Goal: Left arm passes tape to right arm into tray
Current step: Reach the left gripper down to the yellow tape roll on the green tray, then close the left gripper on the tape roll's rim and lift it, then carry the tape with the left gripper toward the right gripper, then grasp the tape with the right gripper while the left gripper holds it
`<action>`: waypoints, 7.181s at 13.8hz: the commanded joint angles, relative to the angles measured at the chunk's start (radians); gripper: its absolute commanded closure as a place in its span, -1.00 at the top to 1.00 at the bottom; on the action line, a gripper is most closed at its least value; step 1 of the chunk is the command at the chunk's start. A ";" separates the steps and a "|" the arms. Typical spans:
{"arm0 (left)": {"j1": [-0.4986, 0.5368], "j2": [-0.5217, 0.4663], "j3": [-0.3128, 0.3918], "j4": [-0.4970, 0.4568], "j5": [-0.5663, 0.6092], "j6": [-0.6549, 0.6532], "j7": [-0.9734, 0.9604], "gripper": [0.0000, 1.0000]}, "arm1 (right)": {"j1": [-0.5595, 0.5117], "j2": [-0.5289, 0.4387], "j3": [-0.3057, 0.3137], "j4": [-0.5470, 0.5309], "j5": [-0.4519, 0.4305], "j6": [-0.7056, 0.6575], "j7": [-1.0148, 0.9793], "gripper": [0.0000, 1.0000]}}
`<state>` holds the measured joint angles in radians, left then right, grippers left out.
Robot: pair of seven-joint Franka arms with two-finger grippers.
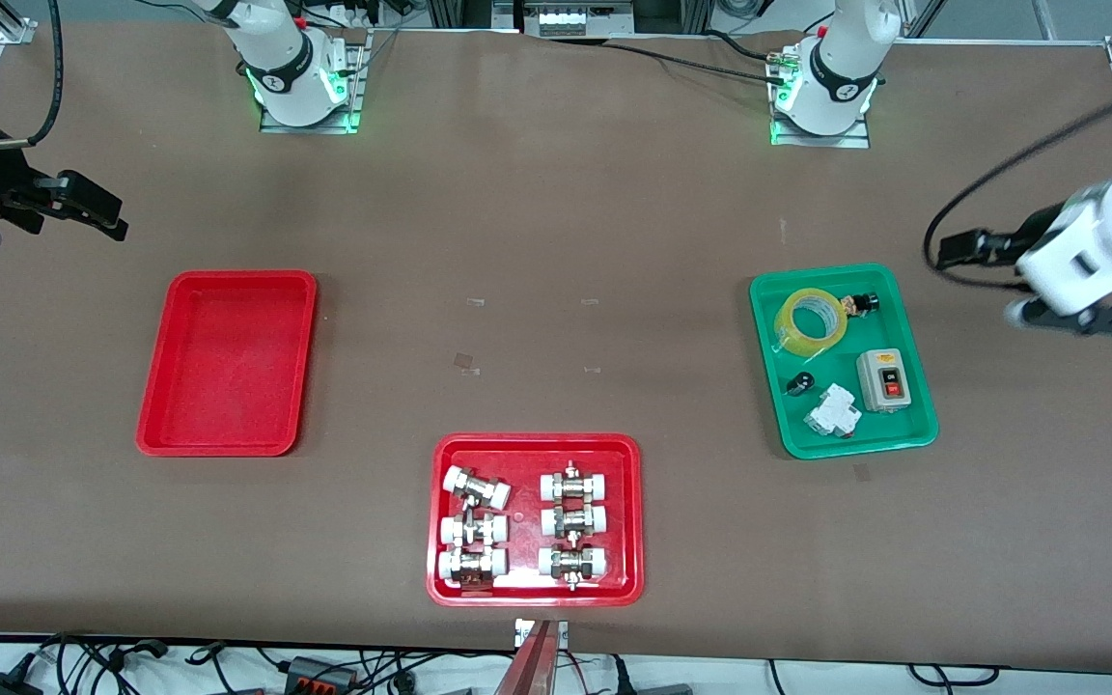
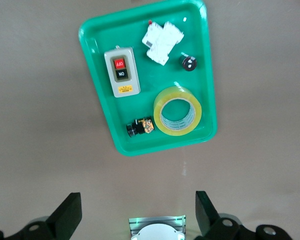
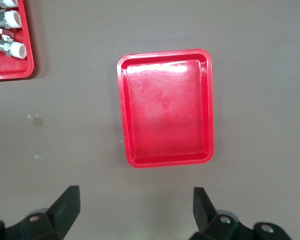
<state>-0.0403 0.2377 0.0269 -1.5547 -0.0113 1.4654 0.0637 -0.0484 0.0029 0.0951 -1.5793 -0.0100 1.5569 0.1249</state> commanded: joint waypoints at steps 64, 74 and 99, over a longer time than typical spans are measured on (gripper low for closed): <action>-0.180 0.208 -0.323 0.157 -0.332 0.240 -0.338 -0.99 | 0.001 0.034 0.008 0.019 -0.001 -0.076 -0.016 1.00; -0.420 0.448 -0.318 0.249 -0.506 0.745 -0.752 -0.99 | -0.010 0.155 0.000 0.012 0.488 -0.104 -0.085 1.00; -0.487 0.574 -0.323 0.349 -0.542 0.899 -0.791 -0.98 | 0.265 0.381 0.008 -0.162 0.801 0.614 -0.602 1.00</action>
<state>-0.5198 0.7909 -0.2957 -1.2459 -0.5172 2.3623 -0.7638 0.2044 0.3907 0.1063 -1.7197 0.7589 2.1391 -0.4502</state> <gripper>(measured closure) 0.793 0.000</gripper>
